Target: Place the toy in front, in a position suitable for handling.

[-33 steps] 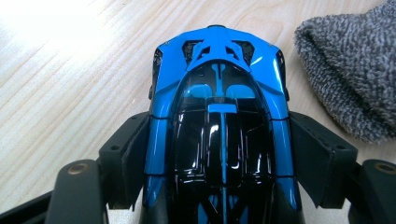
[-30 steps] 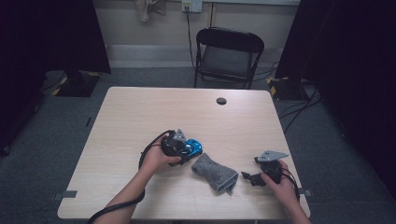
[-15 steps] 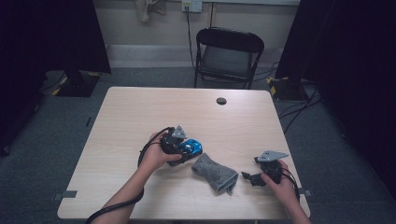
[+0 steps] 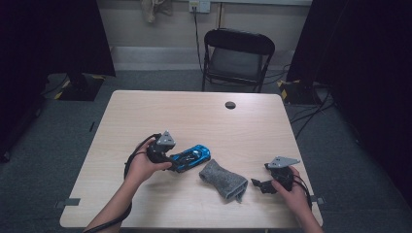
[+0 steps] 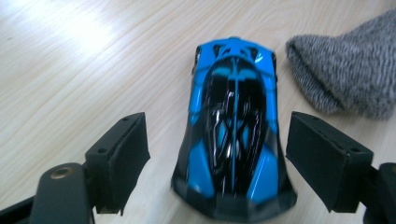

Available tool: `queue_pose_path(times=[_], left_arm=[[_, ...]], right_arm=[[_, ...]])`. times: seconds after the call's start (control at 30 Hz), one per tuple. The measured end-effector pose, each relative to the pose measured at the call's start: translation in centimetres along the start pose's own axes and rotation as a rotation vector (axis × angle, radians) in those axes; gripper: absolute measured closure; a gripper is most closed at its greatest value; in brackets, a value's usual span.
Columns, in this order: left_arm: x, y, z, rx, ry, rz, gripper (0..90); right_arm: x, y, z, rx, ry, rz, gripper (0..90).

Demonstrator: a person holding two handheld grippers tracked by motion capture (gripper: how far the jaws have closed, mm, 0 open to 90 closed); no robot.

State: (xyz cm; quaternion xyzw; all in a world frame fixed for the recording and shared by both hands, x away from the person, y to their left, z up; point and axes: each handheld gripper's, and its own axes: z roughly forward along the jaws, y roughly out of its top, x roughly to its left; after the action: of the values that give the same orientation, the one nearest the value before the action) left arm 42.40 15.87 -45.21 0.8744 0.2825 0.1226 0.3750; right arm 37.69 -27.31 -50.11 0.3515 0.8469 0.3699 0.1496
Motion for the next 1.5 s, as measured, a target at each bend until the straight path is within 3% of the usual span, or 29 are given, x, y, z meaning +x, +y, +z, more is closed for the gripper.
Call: queue_pose_path(times=[0.13,0.27,0.5,0.57,0.97,1.17,1.5], left_arm=[[0.2,-1.1,0.4,0.002,-0.005,-0.024,22.4],[0.3,-1.5,0.8,0.002,-0.008,-0.018,25.2],[0.9,-2.2,1.1,-0.02,-0.015,-0.056,29.0],[1.0,-2.5,1.1,-0.035,-0.052,-0.08,34.6],[1.3,-2.6,0.9,-0.036,-0.096,-0.067,43.1],[1.1,-2.5,1.1,-0.041,-0.089,-0.073,43.1],[0.9,-2.4,0.9,-0.031,-0.072,-0.051,44.0]], right_arm=[[0.0,0.0,0.0,0.0,0.0,-0.001,12.5],[0.0,0.0,0.0,0.0,0.0,0.0,12.6],[0.0,0.0,0.0,0.0,0.0,0.0,12.5],[0.0,0.0,0.0,0.0,0.0,0.0,12.6],[0.0,0.0,0.0,0.003,-0.003,0.001,12.4],[-0.1,0.7,-0.4,0.068,0.001,0.004,14.9],[2.1,3.4,-1.1,0.034,0.049,-0.037,15.3]])
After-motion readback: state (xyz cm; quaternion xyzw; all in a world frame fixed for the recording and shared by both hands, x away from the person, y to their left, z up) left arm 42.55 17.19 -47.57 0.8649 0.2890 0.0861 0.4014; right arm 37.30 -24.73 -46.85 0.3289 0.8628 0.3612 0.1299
